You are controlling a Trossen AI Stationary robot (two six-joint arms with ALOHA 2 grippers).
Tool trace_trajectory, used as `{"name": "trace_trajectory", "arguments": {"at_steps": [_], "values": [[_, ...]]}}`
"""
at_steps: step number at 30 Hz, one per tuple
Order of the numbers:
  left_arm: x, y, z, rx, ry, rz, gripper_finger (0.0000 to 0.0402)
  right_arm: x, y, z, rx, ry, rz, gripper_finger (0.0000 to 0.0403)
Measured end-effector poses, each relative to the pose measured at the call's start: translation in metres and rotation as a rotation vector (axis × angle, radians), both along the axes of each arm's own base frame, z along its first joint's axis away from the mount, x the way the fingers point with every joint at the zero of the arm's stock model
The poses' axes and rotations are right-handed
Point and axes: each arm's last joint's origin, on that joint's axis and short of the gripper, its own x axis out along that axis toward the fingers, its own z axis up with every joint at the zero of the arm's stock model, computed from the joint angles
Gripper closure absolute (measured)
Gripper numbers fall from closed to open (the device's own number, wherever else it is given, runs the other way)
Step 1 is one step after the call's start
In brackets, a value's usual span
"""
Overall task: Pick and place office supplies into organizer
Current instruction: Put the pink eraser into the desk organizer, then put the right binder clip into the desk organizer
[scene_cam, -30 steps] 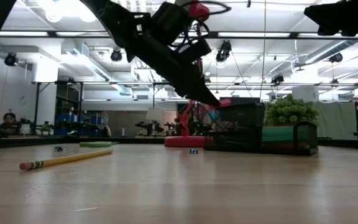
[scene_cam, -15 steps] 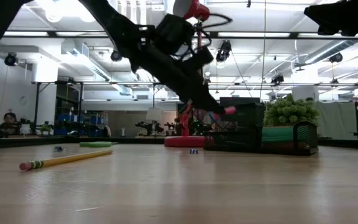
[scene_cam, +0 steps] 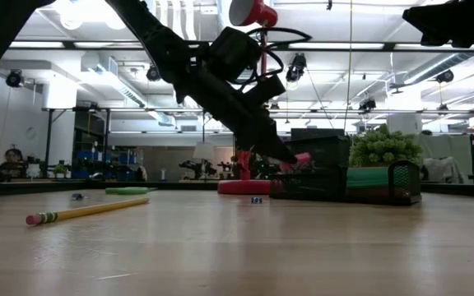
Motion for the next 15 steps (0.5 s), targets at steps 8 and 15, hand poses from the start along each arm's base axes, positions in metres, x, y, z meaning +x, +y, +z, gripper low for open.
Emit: {"name": "trace_trajectory", "arguments": {"at_steps": [8, 15], "values": [[-0.0005, 0.0019, -0.0003, 0.003, 0.002, 0.011, 0.0292, 0.0, 0.0, 0.0, -0.001, 0.0, 0.0, 0.0346], [-0.0005, 0.0019, -0.0001, 0.002, 0.001, 0.013, 0.0243, 0.0, 0.0, 0.0, -0.001, 0.0, 0.0, 0.0346]]}}
